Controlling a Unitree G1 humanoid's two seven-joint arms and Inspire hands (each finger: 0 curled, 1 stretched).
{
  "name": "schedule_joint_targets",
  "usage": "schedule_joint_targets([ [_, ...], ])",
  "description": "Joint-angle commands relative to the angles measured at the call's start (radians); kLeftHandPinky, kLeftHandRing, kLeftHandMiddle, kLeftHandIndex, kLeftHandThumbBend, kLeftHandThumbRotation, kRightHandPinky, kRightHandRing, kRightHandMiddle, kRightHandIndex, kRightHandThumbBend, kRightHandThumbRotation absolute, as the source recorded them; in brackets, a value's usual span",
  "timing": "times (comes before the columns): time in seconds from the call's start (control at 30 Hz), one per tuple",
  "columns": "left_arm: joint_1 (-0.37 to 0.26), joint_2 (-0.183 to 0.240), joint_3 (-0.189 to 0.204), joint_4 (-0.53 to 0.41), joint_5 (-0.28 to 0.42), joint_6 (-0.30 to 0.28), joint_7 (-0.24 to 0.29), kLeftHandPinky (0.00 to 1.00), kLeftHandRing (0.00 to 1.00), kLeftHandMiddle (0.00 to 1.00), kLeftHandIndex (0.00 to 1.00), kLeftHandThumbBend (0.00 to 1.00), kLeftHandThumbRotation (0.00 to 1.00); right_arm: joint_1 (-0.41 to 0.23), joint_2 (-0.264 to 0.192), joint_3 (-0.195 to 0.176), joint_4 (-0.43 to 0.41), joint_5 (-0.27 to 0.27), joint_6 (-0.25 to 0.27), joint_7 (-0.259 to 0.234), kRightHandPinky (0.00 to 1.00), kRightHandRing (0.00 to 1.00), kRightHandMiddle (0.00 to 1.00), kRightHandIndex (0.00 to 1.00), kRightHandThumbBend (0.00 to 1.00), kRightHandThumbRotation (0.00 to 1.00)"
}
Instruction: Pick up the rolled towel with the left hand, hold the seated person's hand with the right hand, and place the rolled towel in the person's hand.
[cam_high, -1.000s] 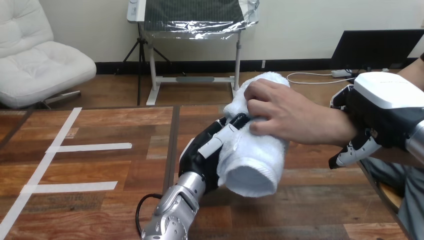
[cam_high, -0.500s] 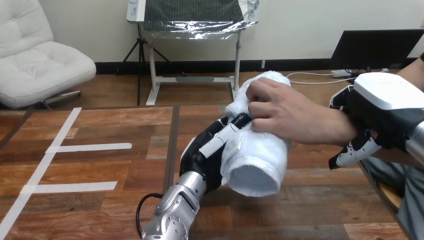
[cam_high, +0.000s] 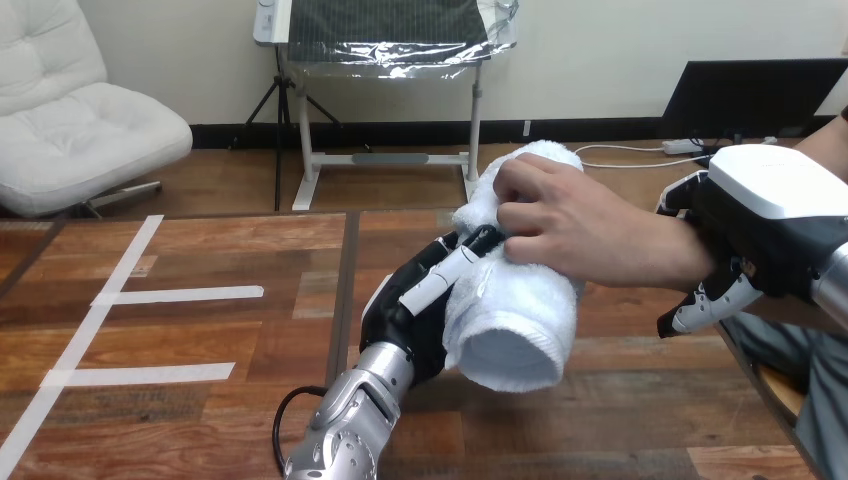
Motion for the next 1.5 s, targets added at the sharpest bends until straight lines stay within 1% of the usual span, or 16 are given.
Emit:
schedule_joint_targets([
  [0.0,-0.160,-0.202,-0.020,-0.082,-0.027,-0.048,-0.072,0.23,0.33,0.40,0.47,0.67,0.01,-0.054,0.002,-0.036,-0.037,0.008,-0.044,-0.042,0.42,0.48,0.55,0.61,0.87,0.00],
  [0.13,-0.148,-0.188,-0.037,-0.094,-0.008,-0.061,-0.089,0.24,0.34,0.42,0.48,0.68,0.05,-0.052,0.004,-0.035,-0.042,-0.003,-0.045,-0.045,0.45,0.52,0.58,0.62,0.89,0.00],
  [0.23,-0.139,-0.174,-0.051,-0.100,0.009,-0.078,-0.115,0.26,0.36,0.46,0.54,0.67,0.11,-0.051,0.008,-0.034,-0.050,-0.007,-0.037,-0.038,0.47,0.55,0.61,0.63,0.89,0.00],
  [0.27,-0.136,-0.170,-0.053,-0.102,0.011,-0.081,-0.123,0.30,0.39,0.50,0.60,0.66,0.15,-0.051,0.009,-0.034,-0.054,-0.009,-0.034,-0.036,0.49,0.57,0.63,0.65,0.89,0.00],
  [0.33,-0.129,-0.164,-0.056,-0.110,0.011,-0.082,-0.140,0.32,0.41,0.52,0.64,0.65,0.18,-0.049,0.013,-0.035,-0.058,-0.010,-0.032,-0.036,0.50,0.59,0.64,0.66,0.89,0.00],
  [0.53,-0.108,-0.144,-0.061,-0.136,0.009,-0.080,-0.178,0.46,0.55,0.64,0.79,0.64,0.28,-0.045,0.016,-0.034,-0.065,-0.013,-0.037,-0.041,0.56,0.66,0.71,0.70,0.90,0.00],
  [0.6,-0.103,-0.139,-0.062,-0.144,0.010,-0.077,-0.184,0.55,0.63,0.70,0.85,0.65,0.32,-0.045,0.016,-0.034,-0.066,-0.012,-0.039,-0.041,0.60,0.70,0.75,0.72,0.90,0.00],
  [0.77,-0.084,-0.126,-0.057,-0.173,-0.001,-0.062,-0.208,0.67,0.73,0.79,0.93,0.67,0.38,-0.040,0.012,-0.035,-0.071,-0.011,-0.056,-0.046,0.65,0.75,0.79,0.75,0.91,0.00],
  [0.83,-0.075,-0.123,-0.054,-0.190,-0.009,-0.049,-0.211,0.71,0.77,0.81,0.95,0.68,0.39,-0.037,0.010,-0.035,-0.072,-0.015,-0.065,-0.053,0.66,0.77,0.80,0.76,0.92,0.00],
  [0.9,-0.067,-0.121,-0.051,-0.205,-0.014,-0.038,-0.210,0.76,0.82,0.84,0.96,0.72,0.40,-0.034,0.010,-0.035,-0.073,-0.020,-0.073,-0.061,0.69,0.79,0.82,0.77,0.93,0.00],
  [1.0,-0.040,-0.103,-0.065,-0.250,-0.003,-0.033,-0.216,0.82,0.87,0.88,0.98,0.74,0.43,-0.029,0.012,-0.035,-0.079,-0.027,-0.078,-0.064,0.70,0.81,0.84,0.78,0.94,0.00],
  [1.03,-0.028,-0.093,-0.076,-0.266,0.012,-0.045,-0.222,0.84,0.88,0.89,0.98,0.75,0.44,-0.027,0.015,-0.036,-0.084,-0.027,-0.075,-0.063,0.71,0.82,0.84,0.78,0.94,0.00],
  [1.1,-0.015,-0.081,-0.088,-0.285,0.029,-0.058,-0.229,0.87,0.91,0.92,0.99,0.76,0.48,-0.025,0.020,-0.037,-0.091,-0.028,-0.070,-0.061,0.72,0.83,0.85,0.79,0.94,0.00],
  [1.17,0.004,-0.068,-0.092,-0.313,0.023,-0.047,-0.248,0.91,0.94,0.95,0.99,0.77,0.53,-0.022,0.020,-0.036,-0.101,-0.037,-0.063,-0.056,0.74,0.85,0.87,0.80,0.94,0.00],
  [1.33,0.047,-0.028,-0.110,-0.371,0.037,-0.052,-0.277,0.94,0.97,0.98,1.00,0.77,0.59,-0.006,0.033,-0.041,-0.133,-0.044,-0.051,-0.058,0.76,0.86,0.88,0.81,0.93,0.00],
  [1.47,0.085,0.000,-0.120,-0.421,0.044,-0.052,-0.289,0.94,0.95,0.97,1.00,0.78,0.61,0.007,0.048,-0.045,-0.161,-0.052,-0.034,-0.063,0.78,0.87,0.88,0.81,0.93,0.00],
])
